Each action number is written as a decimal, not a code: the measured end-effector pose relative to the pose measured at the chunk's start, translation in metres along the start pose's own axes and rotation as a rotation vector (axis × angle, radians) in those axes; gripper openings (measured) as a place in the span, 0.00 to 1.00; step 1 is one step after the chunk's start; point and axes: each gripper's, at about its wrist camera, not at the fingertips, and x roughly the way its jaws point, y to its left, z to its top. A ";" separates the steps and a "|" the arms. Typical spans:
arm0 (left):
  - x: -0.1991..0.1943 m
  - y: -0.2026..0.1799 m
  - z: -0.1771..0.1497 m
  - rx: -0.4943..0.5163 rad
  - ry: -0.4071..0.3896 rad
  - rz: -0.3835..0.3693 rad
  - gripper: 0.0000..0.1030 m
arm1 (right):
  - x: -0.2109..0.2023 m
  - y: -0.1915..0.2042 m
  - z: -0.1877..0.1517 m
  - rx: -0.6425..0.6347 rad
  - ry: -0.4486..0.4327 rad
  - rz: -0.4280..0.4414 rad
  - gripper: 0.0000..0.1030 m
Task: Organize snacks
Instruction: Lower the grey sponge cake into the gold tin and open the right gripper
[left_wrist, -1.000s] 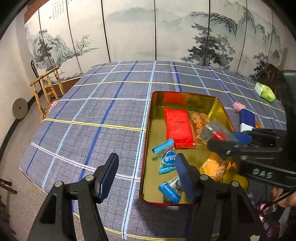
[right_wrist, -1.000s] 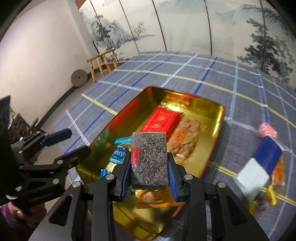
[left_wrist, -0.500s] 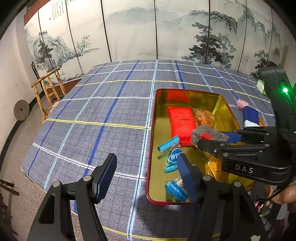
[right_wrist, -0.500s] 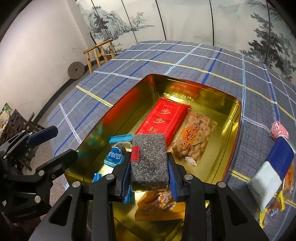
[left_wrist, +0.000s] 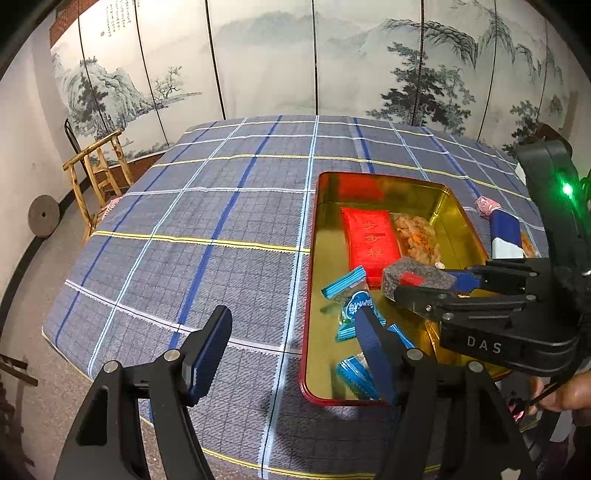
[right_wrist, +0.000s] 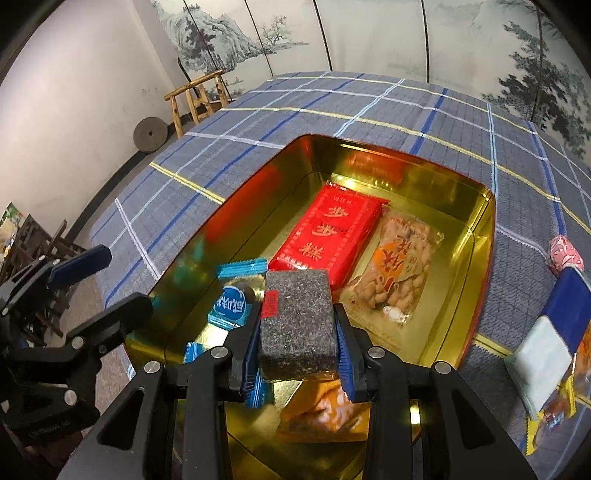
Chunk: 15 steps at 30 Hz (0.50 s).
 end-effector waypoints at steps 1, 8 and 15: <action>0.001 0.001 -0.001 -0.002 0.002 0.001 0.63 | 0.001 0.000 -0.001 0.002 0.002 0.001 0.35; 0.003 0.004 -0.001 -0.012 0.012 0.000 0.63 | 0.002 0.002 0.000 0.003 0.005 0.002 0.35; 0.003 0.004 -0.001 -0.010 0.014 0.000 0.63 | 0.001 0.006 -0.001 0.011 0.002 0.013 0.37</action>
